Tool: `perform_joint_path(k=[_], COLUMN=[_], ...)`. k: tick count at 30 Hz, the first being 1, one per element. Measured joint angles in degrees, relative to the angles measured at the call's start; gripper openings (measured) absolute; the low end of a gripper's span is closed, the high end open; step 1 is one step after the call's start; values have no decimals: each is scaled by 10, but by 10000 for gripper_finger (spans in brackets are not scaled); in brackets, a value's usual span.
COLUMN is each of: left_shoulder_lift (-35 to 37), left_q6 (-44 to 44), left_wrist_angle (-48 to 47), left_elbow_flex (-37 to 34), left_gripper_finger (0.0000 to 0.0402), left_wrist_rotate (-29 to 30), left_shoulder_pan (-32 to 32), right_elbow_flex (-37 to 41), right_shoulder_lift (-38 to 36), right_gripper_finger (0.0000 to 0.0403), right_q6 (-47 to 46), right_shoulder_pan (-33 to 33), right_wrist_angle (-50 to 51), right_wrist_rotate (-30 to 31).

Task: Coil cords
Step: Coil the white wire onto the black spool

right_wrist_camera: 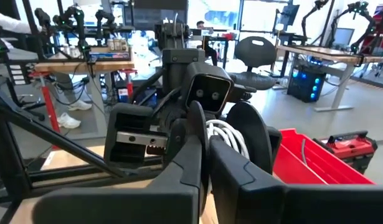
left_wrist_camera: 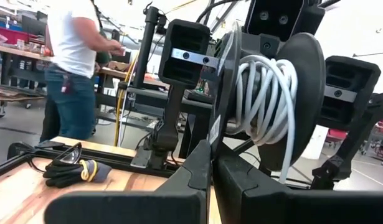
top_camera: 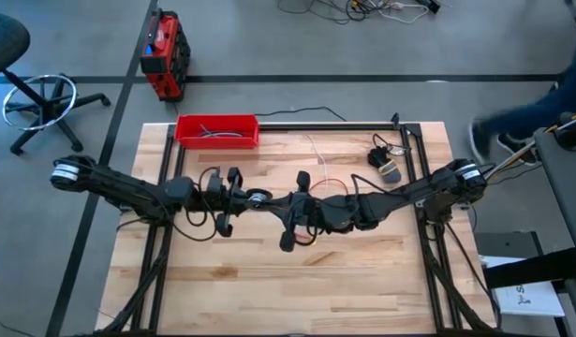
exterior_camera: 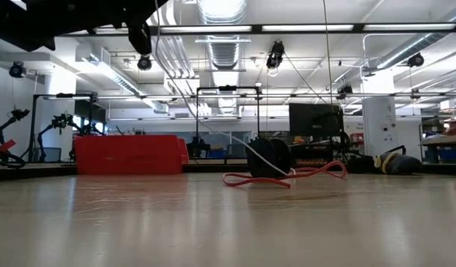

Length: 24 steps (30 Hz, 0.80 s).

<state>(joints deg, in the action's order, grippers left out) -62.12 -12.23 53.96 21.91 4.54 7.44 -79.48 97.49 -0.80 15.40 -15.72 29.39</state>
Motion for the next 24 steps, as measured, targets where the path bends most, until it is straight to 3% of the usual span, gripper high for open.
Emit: perform_joint_path(k=[8,14,18,24], left_shoulder_lift=[41,105,163,237], left_q6=[26,76,90,88], left_wrist_angle=[-70,-167,-262,-286], left_elbow_flex=[2,1,0,0], left_gripper_finger=[7,44,72,106], left_wrist_rotate=[-6,-3,37,45], left_shoulder_pan=[0,0,0,0], right_elbow_flex=[0,0,0,0], right_shoulder_lift=[-12,-28,-27,-31], right_gripper_finger=[3,1,1,0], right_q6=[6,30,39,49], right_shoulder_pan=[3,15,17,20], right_wrist_angle=[9,0,-16,-36], right_wrist_rotate=[-2,2,1,2])
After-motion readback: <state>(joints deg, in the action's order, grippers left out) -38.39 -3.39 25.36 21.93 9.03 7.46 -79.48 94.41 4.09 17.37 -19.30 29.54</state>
